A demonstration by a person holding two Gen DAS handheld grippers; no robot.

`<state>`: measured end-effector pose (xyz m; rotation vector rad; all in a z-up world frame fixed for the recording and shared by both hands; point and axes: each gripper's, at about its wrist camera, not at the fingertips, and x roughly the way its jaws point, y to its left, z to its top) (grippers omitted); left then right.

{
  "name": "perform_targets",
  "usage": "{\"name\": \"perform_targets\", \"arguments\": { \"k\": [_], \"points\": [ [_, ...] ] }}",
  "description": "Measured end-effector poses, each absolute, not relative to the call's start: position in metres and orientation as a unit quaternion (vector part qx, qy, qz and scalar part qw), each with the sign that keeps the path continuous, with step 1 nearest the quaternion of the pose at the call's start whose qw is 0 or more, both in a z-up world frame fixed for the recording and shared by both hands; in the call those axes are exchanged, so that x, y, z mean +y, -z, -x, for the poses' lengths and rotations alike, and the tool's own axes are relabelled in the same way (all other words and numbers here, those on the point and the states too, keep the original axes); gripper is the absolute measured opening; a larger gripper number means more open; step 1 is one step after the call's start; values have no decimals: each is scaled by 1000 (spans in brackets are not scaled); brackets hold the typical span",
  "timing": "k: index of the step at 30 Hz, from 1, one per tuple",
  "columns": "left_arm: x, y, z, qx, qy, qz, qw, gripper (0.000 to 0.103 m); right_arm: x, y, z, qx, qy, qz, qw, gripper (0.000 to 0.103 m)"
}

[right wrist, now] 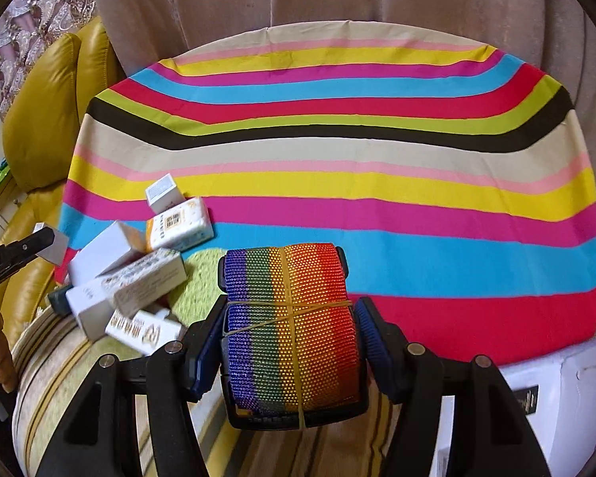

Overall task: Organize objects
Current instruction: 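Carry the rainbow bundle with the right gripper over the purple box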

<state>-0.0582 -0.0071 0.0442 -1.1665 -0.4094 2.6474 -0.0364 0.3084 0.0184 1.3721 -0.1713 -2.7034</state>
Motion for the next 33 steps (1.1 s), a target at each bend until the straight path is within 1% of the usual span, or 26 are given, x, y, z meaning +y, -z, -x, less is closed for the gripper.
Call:
{"name": "perform_targets", "arguments": {
  "k": [11,18,29,31,33],
  "points": [
    [49,-56,30,-106,-895,400,168,55,338,-23,-14,-74,893,-443,27,63],
    [96,-58,17,-79,-883,408,216,55,375,-18,-47,-92,887,-451,-32,63],
    [183,-59,3,-12,-848,430,309,55,422,1,-87,-75,871,-472,-111,63],
    [204,-60,0,2,-840,431,330,55,434,-1,-95,-88,872,-465,-127,63],
    [223,-59,-3,9,-830,434,349,55,449,0,-104,-120,869,-456,-149,63]
  ]
}}
